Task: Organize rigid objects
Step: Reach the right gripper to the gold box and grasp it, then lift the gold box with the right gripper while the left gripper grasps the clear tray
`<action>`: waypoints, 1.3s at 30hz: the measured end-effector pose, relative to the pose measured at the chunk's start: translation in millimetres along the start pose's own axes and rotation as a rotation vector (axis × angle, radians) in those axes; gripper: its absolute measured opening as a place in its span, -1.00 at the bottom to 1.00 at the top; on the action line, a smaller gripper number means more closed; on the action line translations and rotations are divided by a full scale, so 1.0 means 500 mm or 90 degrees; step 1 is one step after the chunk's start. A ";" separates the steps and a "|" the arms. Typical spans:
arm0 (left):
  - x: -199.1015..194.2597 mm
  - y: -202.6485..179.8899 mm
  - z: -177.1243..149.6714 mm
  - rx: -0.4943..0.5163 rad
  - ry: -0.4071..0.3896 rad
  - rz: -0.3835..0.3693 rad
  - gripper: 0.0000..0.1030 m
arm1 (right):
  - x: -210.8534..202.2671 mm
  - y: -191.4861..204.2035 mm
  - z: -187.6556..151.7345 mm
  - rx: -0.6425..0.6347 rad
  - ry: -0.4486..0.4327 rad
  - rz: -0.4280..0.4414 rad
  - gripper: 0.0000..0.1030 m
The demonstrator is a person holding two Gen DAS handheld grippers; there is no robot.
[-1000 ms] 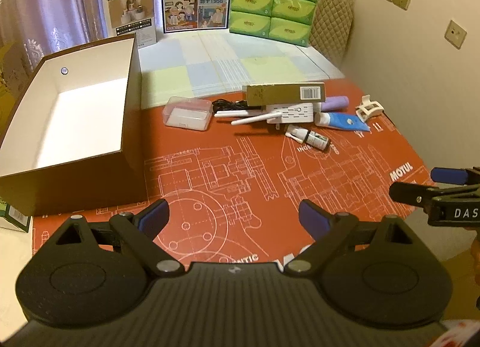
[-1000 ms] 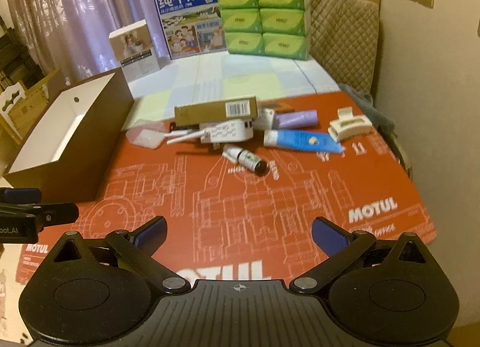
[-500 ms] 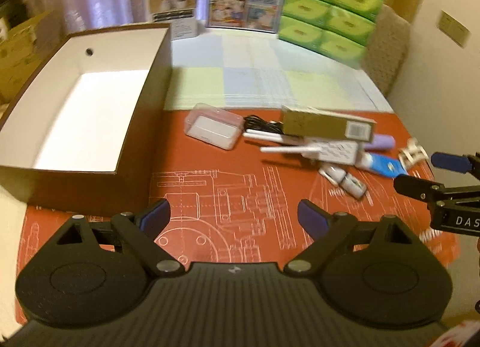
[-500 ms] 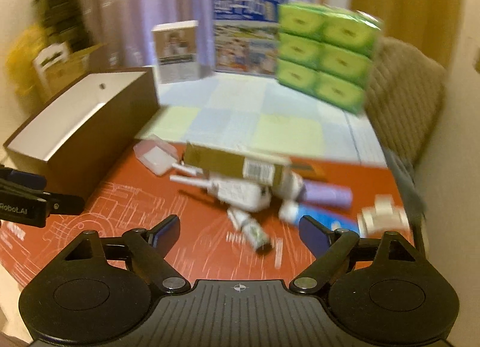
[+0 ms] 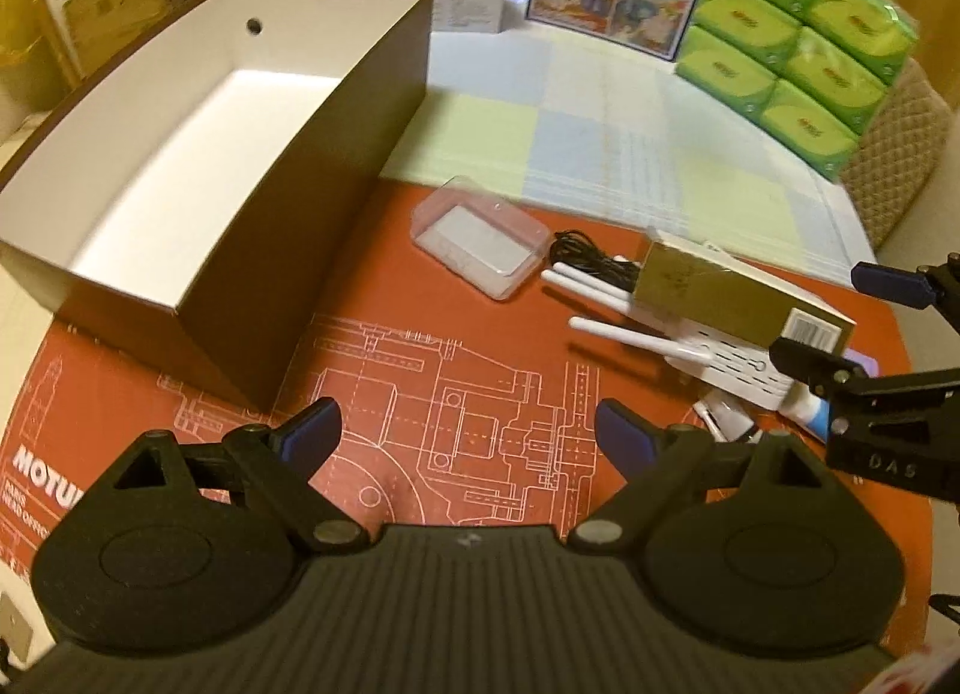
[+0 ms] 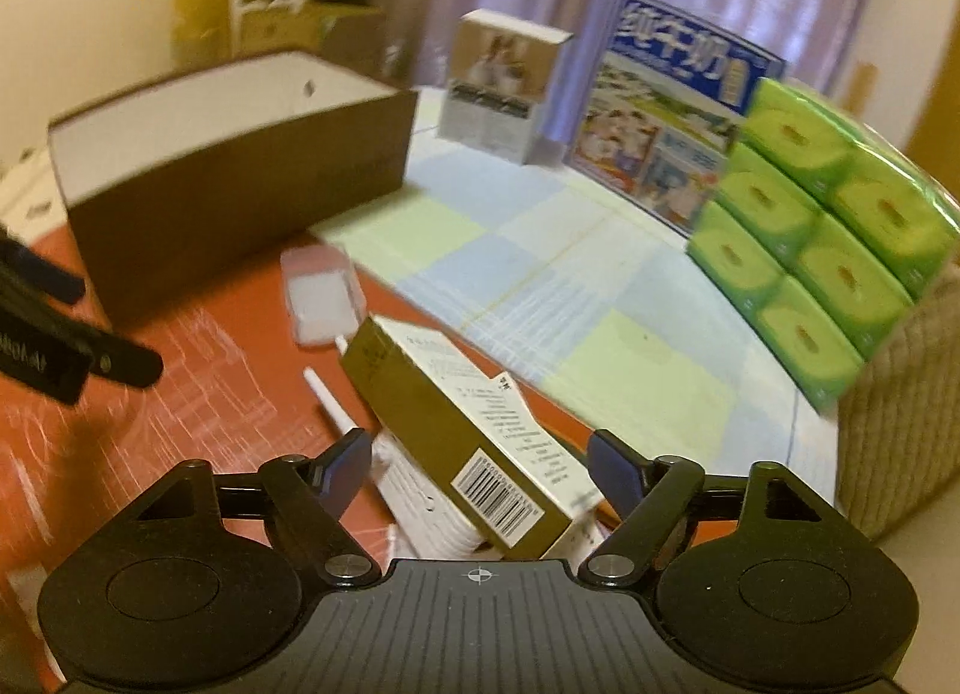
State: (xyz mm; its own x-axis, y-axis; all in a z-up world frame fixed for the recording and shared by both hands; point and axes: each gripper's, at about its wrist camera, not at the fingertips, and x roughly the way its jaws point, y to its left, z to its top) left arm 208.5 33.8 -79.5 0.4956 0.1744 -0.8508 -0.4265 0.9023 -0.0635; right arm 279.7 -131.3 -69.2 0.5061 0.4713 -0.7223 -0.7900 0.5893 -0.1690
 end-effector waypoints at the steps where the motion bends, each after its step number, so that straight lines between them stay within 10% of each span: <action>1: 0.003 -0.003 -0.001 -0.004 0.004 0.004 0.74 | 0.006 -0.001 -0.003 -0.018 0.000 0.004 0.44; 24: 0.015 -0.043 -0.013 -0.040 0.028 0.053 0.73 | 0.035 -0.016 -0.136 -0.395 -0.047 -0.023 -0.29; 39: 0.032 -0.062 -0.011 0.028 0.033 0.012 0.69 | -0.061 -0.141 -0.122 0.099 0.009 0.104 -0.33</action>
State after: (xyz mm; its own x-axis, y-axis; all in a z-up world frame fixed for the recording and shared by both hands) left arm 225.4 6.4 -93.9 0.4474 0.1714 -0.8777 -0.4012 0.9156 -0.0257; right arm 298.7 -227.1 -76.0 0.3700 0.5596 -0.7415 -0.7977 0.6005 0.0551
